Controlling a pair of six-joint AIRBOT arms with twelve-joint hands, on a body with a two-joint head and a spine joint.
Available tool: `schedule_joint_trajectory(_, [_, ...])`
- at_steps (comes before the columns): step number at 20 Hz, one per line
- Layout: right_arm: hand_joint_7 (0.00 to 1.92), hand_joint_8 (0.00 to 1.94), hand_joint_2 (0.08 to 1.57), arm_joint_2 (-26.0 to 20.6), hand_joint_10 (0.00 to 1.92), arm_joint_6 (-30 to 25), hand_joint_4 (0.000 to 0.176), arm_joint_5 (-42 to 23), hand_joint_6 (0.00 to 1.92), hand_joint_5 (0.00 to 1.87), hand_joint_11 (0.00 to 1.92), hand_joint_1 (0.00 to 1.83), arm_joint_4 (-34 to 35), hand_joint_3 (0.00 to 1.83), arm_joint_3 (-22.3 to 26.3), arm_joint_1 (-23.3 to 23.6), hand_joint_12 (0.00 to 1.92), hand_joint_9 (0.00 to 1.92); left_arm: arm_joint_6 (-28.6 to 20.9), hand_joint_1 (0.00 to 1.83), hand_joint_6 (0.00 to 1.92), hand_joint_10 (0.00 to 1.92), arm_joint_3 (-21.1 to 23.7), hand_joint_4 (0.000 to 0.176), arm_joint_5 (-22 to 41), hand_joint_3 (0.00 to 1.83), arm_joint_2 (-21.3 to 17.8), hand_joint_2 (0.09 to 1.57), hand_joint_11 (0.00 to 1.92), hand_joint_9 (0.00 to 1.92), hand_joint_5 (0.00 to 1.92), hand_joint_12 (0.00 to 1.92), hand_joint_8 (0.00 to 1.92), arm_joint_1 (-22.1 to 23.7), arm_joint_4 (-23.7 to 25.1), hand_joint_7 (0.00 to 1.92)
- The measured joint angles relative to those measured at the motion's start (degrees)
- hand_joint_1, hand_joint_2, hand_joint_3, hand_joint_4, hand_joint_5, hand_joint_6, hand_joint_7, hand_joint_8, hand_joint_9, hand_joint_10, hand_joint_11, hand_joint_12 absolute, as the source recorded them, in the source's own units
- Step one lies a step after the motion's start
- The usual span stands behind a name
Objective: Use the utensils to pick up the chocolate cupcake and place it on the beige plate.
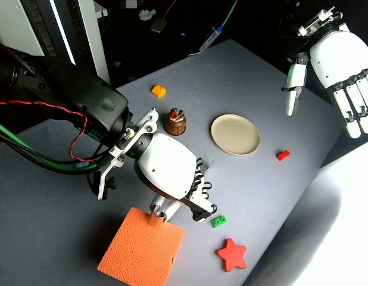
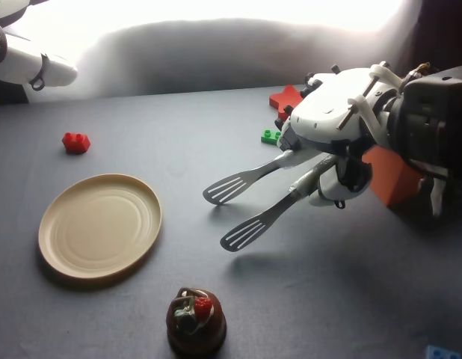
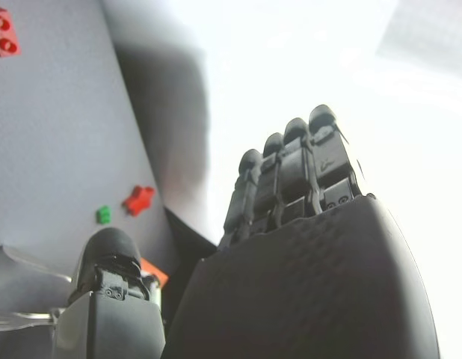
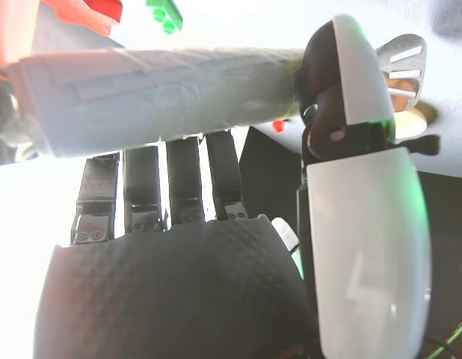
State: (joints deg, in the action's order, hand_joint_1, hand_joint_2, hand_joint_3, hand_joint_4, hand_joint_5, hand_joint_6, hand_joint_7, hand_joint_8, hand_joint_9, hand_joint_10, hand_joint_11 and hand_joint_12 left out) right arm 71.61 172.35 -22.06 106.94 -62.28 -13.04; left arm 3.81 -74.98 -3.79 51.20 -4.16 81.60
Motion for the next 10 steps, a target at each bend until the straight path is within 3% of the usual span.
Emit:
schedule_joint_trajectory(3, [0.79, 0.02, 1.07, -0.2, 0.06, 0.0, 0.000, 0.0, 0.03, 0.78, 0.01, 1.04, 0.1, 0.00, 0.2, 0.2, 1.54, 0.69, 0.0, 0.05, 0.00, 0.00, 0.0, 0.000, 0.0, 0.00, 0.0, 1.13, 0.00, 0.00, 0.00, 0.00, 0.00, 0.0, 0.0, 0.00])
schedule_joint_trajectory(10, [0.85, 0.03, 1.05, -1.1, 0.08, 0.0, 0.000, -0.2, 0.04, 0.84, 0.07, 1.08, 0.1, 0.00, 1.3, 0.9, 1.57, 0.73, 0.0, 0.07, 0.00, 0.00, 0.0, 0.000, 0.1, 0.00, 0.0, 1.13, 0.00, 0.00, 0.00, 0.00, 0.00, 0.0, 0.0, 0.00])
